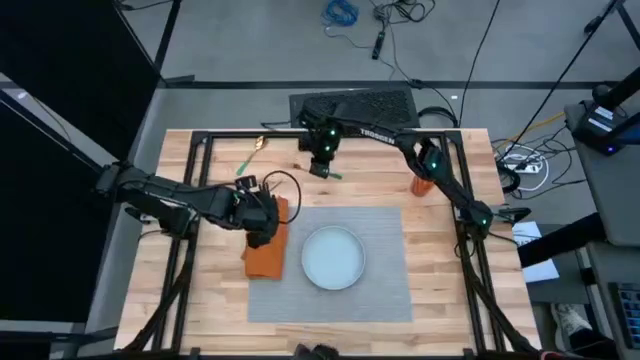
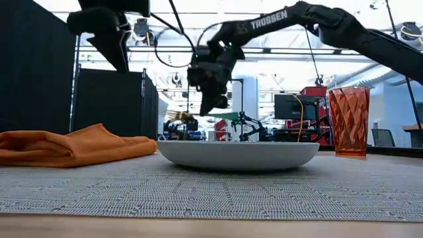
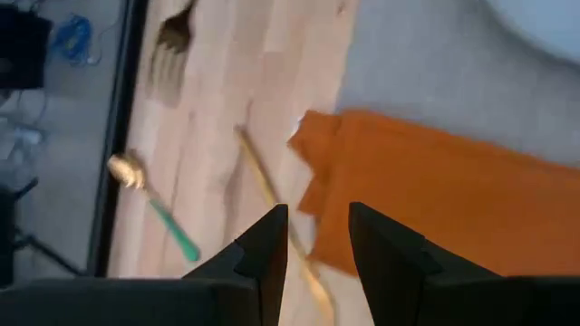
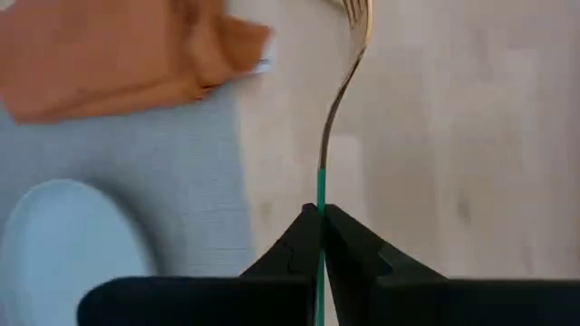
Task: Set table place
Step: Put the green fork on top of the orange table napkin
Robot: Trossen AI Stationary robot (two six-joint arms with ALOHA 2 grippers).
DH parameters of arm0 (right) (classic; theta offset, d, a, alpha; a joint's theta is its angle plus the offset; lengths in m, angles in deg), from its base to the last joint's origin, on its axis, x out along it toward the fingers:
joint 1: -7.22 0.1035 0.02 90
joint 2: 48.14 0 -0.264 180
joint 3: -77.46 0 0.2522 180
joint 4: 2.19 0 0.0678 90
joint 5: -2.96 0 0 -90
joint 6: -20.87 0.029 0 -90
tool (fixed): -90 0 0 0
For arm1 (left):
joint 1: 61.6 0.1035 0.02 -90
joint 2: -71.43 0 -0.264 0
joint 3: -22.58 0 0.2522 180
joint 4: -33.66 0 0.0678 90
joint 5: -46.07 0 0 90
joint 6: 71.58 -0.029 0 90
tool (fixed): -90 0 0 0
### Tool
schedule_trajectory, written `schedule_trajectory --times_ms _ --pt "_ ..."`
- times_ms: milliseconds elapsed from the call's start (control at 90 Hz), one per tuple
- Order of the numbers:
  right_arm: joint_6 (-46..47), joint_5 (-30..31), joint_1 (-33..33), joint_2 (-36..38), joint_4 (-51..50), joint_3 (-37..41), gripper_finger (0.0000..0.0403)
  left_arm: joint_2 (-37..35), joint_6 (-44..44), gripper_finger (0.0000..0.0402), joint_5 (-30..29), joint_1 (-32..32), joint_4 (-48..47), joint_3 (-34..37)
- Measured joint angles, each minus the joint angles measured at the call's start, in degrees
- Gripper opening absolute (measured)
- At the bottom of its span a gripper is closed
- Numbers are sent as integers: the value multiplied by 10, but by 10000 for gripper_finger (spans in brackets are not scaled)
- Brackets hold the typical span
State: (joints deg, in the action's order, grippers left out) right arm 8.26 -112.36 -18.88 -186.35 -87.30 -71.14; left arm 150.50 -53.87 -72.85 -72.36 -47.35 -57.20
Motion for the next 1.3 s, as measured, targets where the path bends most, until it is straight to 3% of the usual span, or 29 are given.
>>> schedule_trajectory --times_ms 133,289,467,878,1011,1300 --pt "16 0 34 25 14 -1 0 0 23 105 -42 7 -55 -13" --pt "54 0 62 49 30 -1 0 -5 68 105 -134 7 -124 -53" --pt "91 20 102 66 40 -1 0 -24 49 105 -192 -4 -130 -128" --pt "168 118 197 68 86 -2 0 -33 -5 105 -242 -21 -181 -234" --pt "202 154 204 67 119 -2 0 -35 -5 105 -243 -25 -183 -238" --pt "302 166 206 67 177 -2 0 -47 -71 105 -254 -28 -188 -250"
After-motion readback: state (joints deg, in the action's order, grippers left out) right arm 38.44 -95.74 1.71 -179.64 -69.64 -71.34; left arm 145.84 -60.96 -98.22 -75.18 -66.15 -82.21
